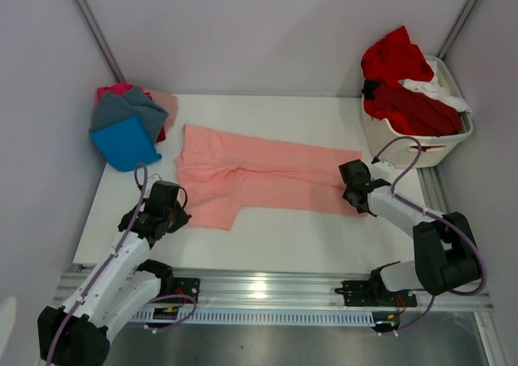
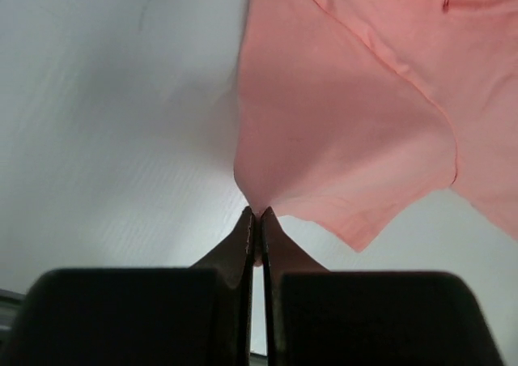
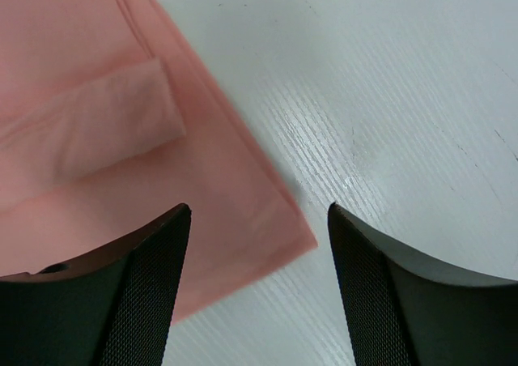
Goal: Fold and stack the t-shirts
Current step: Fold the flattened tshirt in 1/3 of the way
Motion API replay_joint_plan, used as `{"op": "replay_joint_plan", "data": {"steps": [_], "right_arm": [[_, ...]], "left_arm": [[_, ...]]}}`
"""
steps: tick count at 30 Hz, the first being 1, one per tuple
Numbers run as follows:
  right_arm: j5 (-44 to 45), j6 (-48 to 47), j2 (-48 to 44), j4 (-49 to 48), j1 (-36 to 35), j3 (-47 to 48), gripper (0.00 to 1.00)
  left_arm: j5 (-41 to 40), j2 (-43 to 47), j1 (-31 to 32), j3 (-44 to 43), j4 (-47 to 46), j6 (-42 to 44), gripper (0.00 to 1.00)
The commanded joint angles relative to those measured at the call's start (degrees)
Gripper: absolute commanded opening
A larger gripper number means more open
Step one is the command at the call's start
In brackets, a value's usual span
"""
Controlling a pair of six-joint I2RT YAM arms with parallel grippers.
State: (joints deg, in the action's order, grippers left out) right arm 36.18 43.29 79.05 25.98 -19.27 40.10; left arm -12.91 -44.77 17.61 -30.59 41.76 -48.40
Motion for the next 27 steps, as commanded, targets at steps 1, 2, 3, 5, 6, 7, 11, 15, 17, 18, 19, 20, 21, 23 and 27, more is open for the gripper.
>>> {"op": "replay_joint_plan", "data": {"steps": [1, 2, 3, 5, 6, 7, 11, 15, 17, 18, 19, 20, 21, 23, 27], "right_arm": [[-0.67, 1.97, -1.88, 1.35, -0.5, -0.19, 0.72], [-1.02, 2.24, -2.23, 1.79, -0.51, -0.28, 0.72], [-1.55, 2.59, -2.49, 2.23, -0.6, -0.28, 0.72], [-3.82, 3.29, -3.19, 3.98, -1.03, -0.46, 0.7], [-4.71, 3.82, -4.07, 4.34, -1.38, -1.07, 0.7], [-5.42, 4.26, -4.68, 5.39, -1.82, -1.42, 0.69], [-8.58, 6.63, -7.5, 8.56, -4.72, -2.65, 0.67], [-10.17, 7.6, -9.87, 11.2, -6.31, -3.62, 0.66], [-10.52, 8.04, -10.66, 11.81, -6.92, -4.93, 0.65], [-10.87, 8.3, -10.75, 11.9, -7.1, -5.55, 0.65], [-11.57, 9.0, -10.75, 11.99, -7.19, -5.99, 0.63], [-11.92, 9.18, -10.58, 11.9, -7.28, -7.13, 0.62], [-12.1, 9.18, -10.58, 11.56, -7.54, -7.66, 0.61], [-11.05, 8.75, -10.06, 10.41, -7.71, -8.45, 0.59], [-9.99, 7.69, -8.39, 8.4, -7.72, -7.84, 0.52]], "left_arm": [[-1.33, 2.32, -3.88, -3.59, 3.67, 0.77, 0.01], [-2.11, 2.76, -4.16, -4.38, 4.2, 0.85, 0.0], [-4.04, 3.02, -4.68, -5.17, 4.82, 0.85, 0.0], [-4.67, 3.46, -5.21, -5.62, 5.61, 1.11, 0.0], [-3.98, 3.55, -5.47, -5.71, 5.35, 1.2, 0.01], [-3.62, 3.55, -5.48, -5.88, 5.18, 1.12, 0.0], [-1.77, 3.47, -5.48, -4.57, 4.3, -0.46, 0.0], [-1.42, 3.73, -5.48, -4.04, 3.95, -0.55, 0.0], [-1.24, 3.82, -5.48, -3.78, 4.03, -0.64, 0.0], [-0.98, 3.82, -5.48, -3.78, 3.95, -0.64, 0.0], [-0.81, 3.9, -5.48, -3.69, 3.95, -0.73, 0.0], [-0.46, 3.9, -5.48, -3.51, 3.95, -0.82, 0.01], [-0.37, 3.99, -5.48, -3.6, 3.86, -0.82, 0.0], [0.07, 3.99, -5.48, -3.08, 3.86, -0.82, 0.0], [0.69, 4.17, -5.48, -2.81, 3.86, -0.82, 0.0]]}}
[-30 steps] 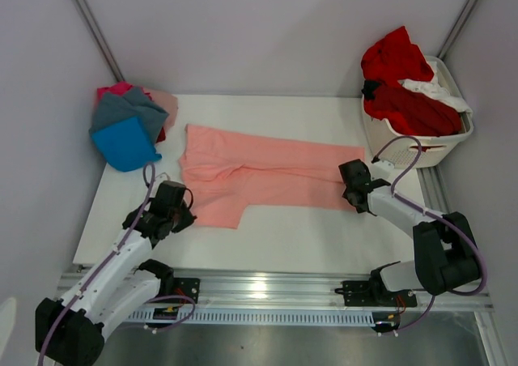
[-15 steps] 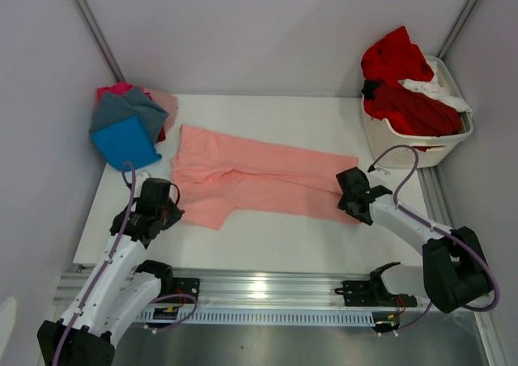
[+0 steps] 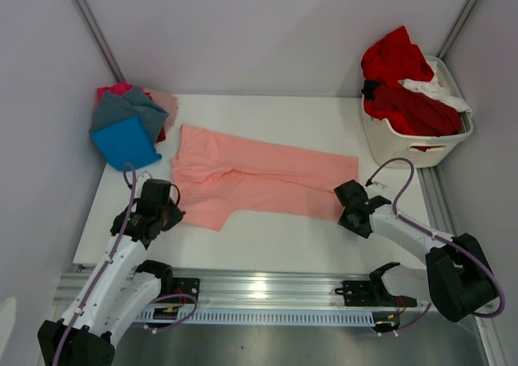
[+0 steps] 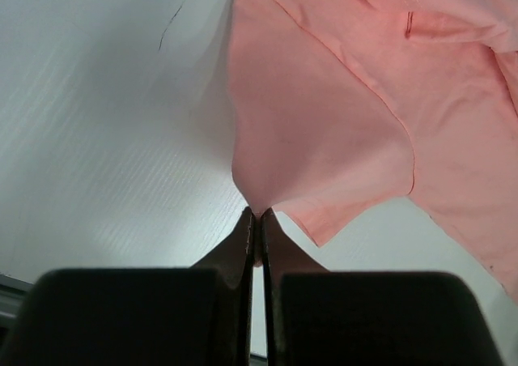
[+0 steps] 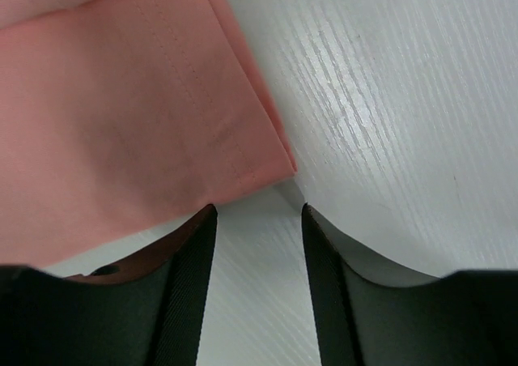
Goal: Fold and stack the t-shirts
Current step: Fold the flattened tshirt in 1/3 of the way
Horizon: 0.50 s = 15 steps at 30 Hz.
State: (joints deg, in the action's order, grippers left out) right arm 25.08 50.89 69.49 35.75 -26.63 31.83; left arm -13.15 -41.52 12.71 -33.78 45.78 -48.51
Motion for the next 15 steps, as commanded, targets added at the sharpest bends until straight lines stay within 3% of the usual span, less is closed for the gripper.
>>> {"op": "replay_joint_plan", "data": {"steps": [1, 4, 8, 9, 10, 12, 14, 15], "right_arm": [[0.85, 0.0, 1.43, -1.9, -0.35, 0.51, 0.5], [0.23, -0.97, 3.01, -2.96, -0.44, 1.65, 0.44], [-0.73, -4.48, 2.58, -3.05, -1.22, 5.6, 0.49], [-1.26, -6.23, 0.92, -3.66, -1.4, 6.3, 0.53], [-1.52, -6.85, -0.05, -4.01, -1.4, 7.7, 0.54], [-2.31, -7.91, -1.46, -4.72, -1.49, 9.2, 0.56], [-2.58, -8.88, -2.08, -4.64, -1.58, 11.57, 0.58], [-2.67, -9.14, -1.65, -4.37, -1.49, 12.45, 0.58]], "left_arm": [[0.93, 0.91, -0.58, 0.47, -0.25, -0.71, 0.01], [1.81, 1.17, -0.58, 0.38, -0.43, -0.62, 0.01], [5.93, 1.61, -0.58, 0.29, -1.39, 0.0, 0.06], [6.81, 2.14, -0.58, 0.03, -1.31, -0.27, 0.24], [6.99, 2.4, -0.58, -0.14, -1.22, -0.7, 0.35], [6.91, 2.84, -0.58, -0.67, -0.43, -0.97, 0.55], [6.64, 2.93, -0.58, -2.25, 0.27, -0.97, 0.64], [6.64, 2.85, -0.58, -3.04, 0.88, -0.97, 0.75]]}}
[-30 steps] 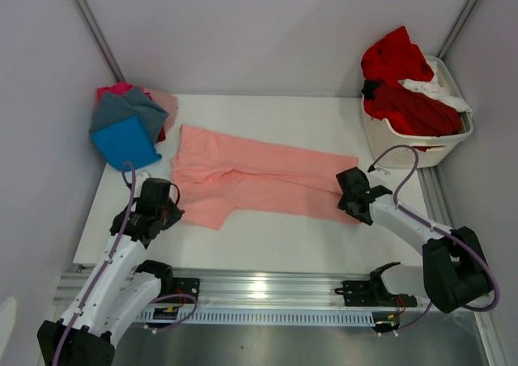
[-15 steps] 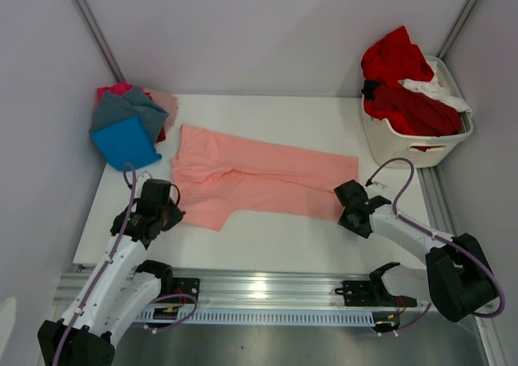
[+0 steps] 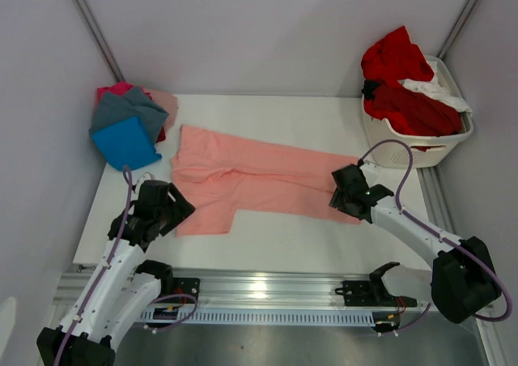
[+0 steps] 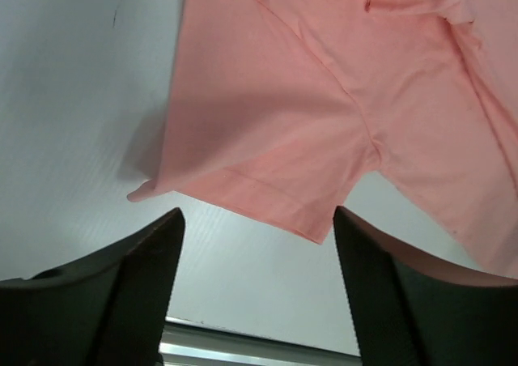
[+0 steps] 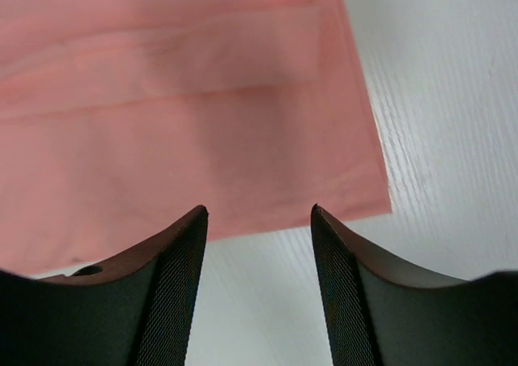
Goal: Fold and stack the t-shirts
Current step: Fold the flattened tshirt in 1/3 of the way
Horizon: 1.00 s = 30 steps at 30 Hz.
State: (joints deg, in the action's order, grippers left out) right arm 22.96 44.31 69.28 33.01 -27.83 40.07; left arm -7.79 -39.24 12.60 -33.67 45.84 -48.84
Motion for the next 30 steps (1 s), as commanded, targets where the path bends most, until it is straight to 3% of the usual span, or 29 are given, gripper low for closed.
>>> {"op": "replay_joint_plan", "data": {"steps": [1, 3, 7, 11, 13, 19, 23, 26, 30], "right_arm": [[-0.46, -3.0, -0.29, -1.38, -0.29, 5.09, 0.58], [-0.29, -3.27, 1.12, -1.02, -0.29, 7.47, 0.59], [0.16, -4.24, 4.55, -3.56, -0.2, 9.32, 0.59], [0.42, -5.2, 9.29, -8.57, -0.29, 10.02, 0.58], [0.85, -5.73, 10.87, -9.9, -0.29, 10.64, 0.57], [1.39, -6.0, 12.56, -10.34, -0.2, 11.61, 0.56], [0.51, -6.17, 8.17, -13.24, -0.2, 8.01, 0.56], [0.59, -6.17, 7.19, -14.12, -0.2, 6.25, 0.56], [1.73, -6.26, 7.63, -13.94, -0.2, 6.16, 0.56]], "left_arm": [[1.2, 0.49, -0.47, -3.68, 0.91, -0.64, 0.8], [1.2, 0.4, -0.47, -4.47, 0.48, -0.9, 0.89], [-0.73, -0.83, -0.47, -4.3, -4.42, -1.69, 0.9], [-5.39, -11.09, -1.17, -3.86, -13.22, -2.31, 0.88], [-6.7, -16.28, -1.7, -6.13, -16.12, -0.92, 0.81], [-7.94, -34.65, -6.08, -14.13, -22.72, -0.03, 0.76], [-6.53, -47.11, -8.21, -21.85, -23.17, 1.46, 0.61], [-5.75, -52.41, -8.21, -29.05, -20.63, 3.3, 0.46], [-2.68, -55.68, -8.29, -31.98, -20.61, 3.31, 0.41]]}}
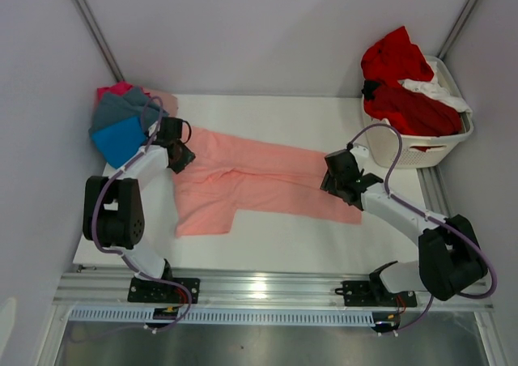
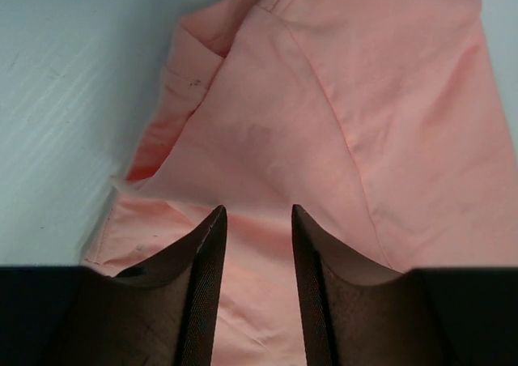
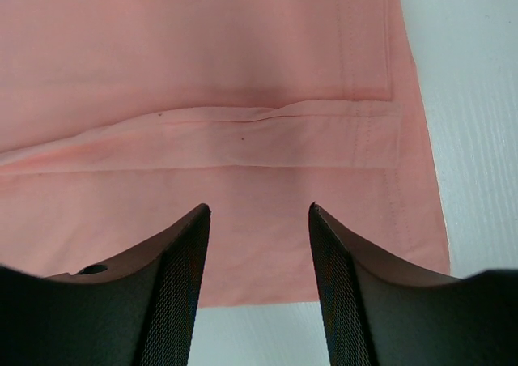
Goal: Fold and stack the t-shirts
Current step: Fold the flattened tshirt in 1/3 of the way
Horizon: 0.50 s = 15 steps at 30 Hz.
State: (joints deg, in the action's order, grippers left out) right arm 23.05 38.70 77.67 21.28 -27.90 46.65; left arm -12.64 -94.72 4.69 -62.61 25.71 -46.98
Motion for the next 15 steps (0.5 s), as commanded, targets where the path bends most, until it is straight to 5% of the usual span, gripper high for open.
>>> {"op": "replay_joint_plan", "data": {"steps": [1, 9, 14, 15], "right_arm": [[1.91, -0.82, -0.59, -3.25, -0.14, -0.86, 0.56], [3.85, -3.01, 10.12, -10.64, 2.58, 2.91, 0.55], [1.83, -4.68, 19.88, -13.19, 4.87, 10.8, 0.38], [1.22, -5.12, 21.02, -13.63, 5.31, 12.04, 0.33]], "left_arm": [[2.79, -0.38, -0.29, -2.52, -1.01, 1.45, 0.41], [6.14, -2.84, 0.67, -3.75, -0.84, 3.91, 0.36], [7.37, -3.1, 1.46, -4.36, -1.81, 5.76, 0.17], [7.63, -3.37, 1.55, -4.45, -1.81, 5.85, 0.06]]}}
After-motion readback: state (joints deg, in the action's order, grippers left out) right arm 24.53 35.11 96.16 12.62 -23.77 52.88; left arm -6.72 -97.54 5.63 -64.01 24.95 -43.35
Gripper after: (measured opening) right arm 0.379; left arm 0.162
